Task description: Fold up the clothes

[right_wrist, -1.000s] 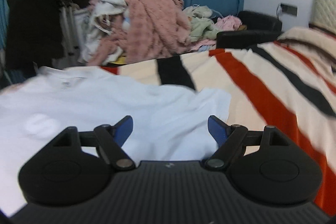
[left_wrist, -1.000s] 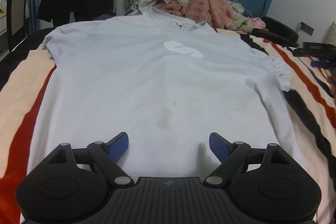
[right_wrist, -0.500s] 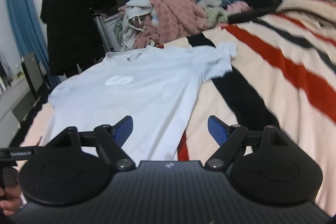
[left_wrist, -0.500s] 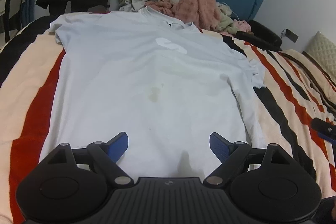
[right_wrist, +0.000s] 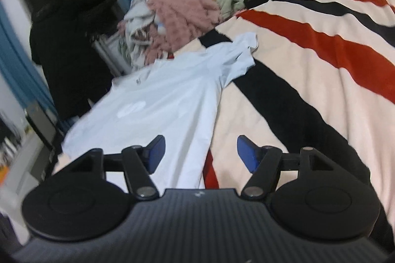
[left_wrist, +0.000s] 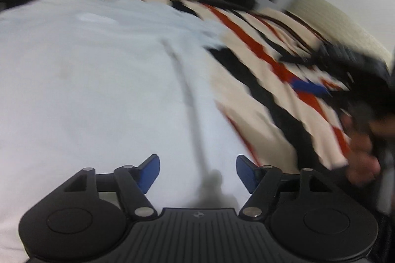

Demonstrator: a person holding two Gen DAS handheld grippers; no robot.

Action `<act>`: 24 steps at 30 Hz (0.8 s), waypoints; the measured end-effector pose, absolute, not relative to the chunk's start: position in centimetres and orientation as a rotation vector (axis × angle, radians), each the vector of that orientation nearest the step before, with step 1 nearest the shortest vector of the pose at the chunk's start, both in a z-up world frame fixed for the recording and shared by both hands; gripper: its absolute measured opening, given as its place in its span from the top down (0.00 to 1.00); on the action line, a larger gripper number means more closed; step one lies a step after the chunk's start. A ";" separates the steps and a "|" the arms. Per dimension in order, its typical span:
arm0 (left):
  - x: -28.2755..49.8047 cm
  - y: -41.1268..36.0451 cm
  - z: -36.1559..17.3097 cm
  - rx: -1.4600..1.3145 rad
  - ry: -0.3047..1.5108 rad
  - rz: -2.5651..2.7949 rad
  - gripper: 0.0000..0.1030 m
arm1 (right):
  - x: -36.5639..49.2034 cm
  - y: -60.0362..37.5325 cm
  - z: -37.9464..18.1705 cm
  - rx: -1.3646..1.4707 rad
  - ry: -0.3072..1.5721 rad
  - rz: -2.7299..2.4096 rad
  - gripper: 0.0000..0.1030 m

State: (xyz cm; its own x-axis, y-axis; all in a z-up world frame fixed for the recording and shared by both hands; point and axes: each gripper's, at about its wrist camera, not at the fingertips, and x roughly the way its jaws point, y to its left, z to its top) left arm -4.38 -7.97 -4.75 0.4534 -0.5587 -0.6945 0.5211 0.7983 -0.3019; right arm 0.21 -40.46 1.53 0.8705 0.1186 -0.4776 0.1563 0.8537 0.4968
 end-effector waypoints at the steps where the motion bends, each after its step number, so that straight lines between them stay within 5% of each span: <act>1: -5.0 -8.9 -5.1 -0.034 0.886 -0.700 0.43 | -0.1 -40.9 1.6 0.576 0.500 -0.028 0.34; 9: -7.1 -13.6 -8.6 0.133 0.932 -0.685 0.59 | -1.1 -42.5 1.6 0.657 0.451 -0.027 0.34; 11: -6.9 -13.6 -8.7 0.125 0.932 -0.654 0.86 | -1.2 -42.4 1.6 0.651 0.447 -0.028 0.34; 12: -6.8 -13.6 -8.7 0.121 0.932 -0.638 0.91 | -1.3 -42.3 1.7 0.642 0.444 -0.030 0.34; 24: -8.1 -20.0 -5.3 0.076 0.848 -0.822 0.96 | -3.2 -43.9 2.8 0.612 0.342 -0.003 0.34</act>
